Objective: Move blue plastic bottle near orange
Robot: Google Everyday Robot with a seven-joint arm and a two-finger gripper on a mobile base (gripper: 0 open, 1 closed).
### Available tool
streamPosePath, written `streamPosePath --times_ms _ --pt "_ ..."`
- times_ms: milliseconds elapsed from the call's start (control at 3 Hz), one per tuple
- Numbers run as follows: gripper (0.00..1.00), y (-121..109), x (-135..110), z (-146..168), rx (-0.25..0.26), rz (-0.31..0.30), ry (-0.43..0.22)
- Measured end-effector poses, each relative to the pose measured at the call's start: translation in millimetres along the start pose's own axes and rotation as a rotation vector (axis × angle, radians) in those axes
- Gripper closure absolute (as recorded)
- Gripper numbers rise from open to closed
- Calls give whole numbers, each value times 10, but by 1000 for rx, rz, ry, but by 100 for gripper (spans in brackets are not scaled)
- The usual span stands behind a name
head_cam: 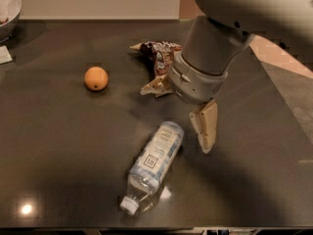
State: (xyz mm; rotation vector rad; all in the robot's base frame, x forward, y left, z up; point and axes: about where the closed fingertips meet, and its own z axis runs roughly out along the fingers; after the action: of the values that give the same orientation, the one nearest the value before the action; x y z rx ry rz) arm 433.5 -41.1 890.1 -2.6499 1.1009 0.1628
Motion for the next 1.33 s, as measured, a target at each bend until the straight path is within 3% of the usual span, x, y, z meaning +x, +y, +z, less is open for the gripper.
streamPosePath --times_ms 333,1000,1333 --pt "0 -6 -60 151 -57 -65 3" --pt "0 75 -157 404 -134 -136 2" --pt "18 143 -201 531 -167 -152 -2"
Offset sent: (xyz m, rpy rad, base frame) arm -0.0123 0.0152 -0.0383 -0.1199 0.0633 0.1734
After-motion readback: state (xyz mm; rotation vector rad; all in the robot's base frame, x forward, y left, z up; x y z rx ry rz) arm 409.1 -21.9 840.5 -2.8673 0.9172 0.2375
